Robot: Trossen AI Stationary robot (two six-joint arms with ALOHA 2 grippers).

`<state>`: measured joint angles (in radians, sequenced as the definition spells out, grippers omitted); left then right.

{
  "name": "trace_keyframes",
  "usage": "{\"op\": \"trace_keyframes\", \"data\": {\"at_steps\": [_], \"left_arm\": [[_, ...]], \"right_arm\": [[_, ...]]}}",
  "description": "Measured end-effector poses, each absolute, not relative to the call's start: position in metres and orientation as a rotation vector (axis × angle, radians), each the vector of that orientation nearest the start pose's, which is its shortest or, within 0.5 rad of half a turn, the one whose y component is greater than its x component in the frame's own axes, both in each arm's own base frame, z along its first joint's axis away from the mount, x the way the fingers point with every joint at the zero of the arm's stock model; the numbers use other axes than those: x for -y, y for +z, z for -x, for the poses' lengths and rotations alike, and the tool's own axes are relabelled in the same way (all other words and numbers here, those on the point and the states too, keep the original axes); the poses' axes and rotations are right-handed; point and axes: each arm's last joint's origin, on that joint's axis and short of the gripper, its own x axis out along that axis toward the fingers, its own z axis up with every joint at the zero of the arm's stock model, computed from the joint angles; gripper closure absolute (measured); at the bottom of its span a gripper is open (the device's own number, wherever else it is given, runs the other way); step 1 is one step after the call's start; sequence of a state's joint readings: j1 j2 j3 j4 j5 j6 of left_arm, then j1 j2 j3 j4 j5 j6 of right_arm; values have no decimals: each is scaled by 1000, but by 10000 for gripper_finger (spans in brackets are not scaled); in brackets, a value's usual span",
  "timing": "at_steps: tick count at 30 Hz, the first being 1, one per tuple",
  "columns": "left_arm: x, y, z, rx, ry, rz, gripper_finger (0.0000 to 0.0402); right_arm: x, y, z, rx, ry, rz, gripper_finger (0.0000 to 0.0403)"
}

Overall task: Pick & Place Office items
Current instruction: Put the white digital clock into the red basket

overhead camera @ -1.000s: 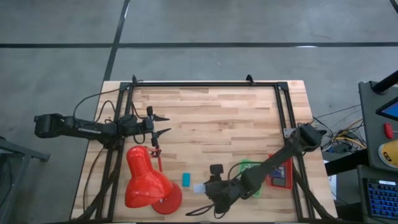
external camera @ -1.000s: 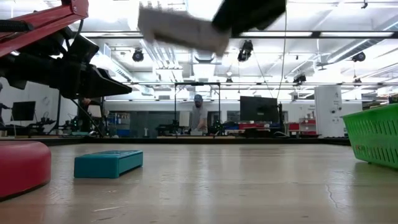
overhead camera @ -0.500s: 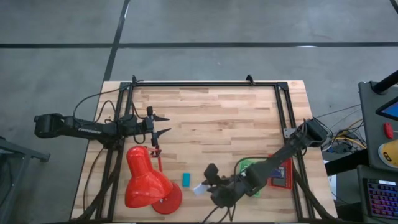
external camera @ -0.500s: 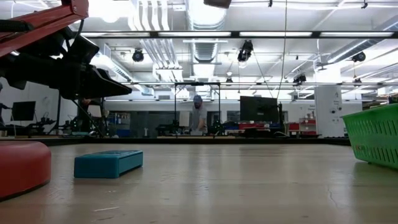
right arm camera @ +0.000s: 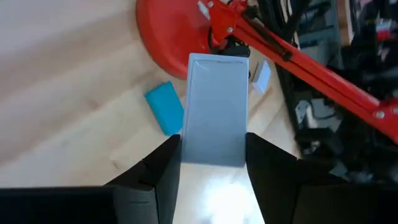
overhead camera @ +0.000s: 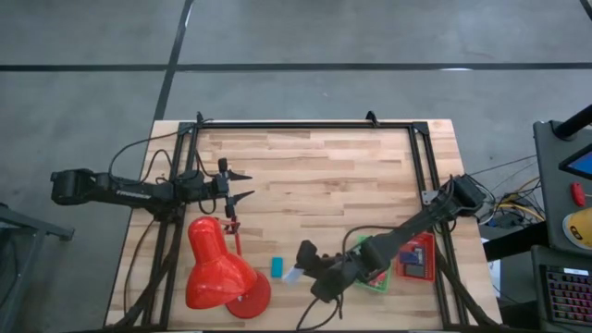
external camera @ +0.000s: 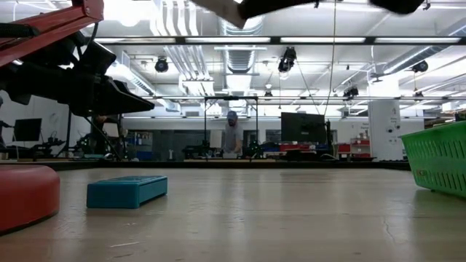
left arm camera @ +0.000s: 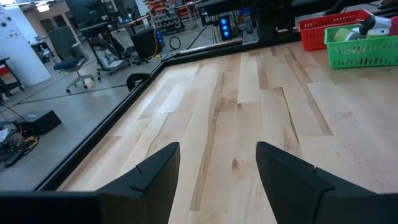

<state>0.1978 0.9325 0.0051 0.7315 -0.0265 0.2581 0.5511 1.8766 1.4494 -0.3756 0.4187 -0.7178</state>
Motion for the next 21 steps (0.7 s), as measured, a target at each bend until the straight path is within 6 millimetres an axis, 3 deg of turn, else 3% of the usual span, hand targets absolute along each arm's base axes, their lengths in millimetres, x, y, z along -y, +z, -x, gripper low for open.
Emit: {"op": "trace_keyframes", "data": {"at_steps": [17,21], "left_arm": [[-31,137,-149,-223,196,-239,184],[-31,137,-149,-223,197,-239,184]], "right_arm": [[-199,240,-364,-530,604,1690,245],[-200,240,-364,-515,626,1744,242]]}}
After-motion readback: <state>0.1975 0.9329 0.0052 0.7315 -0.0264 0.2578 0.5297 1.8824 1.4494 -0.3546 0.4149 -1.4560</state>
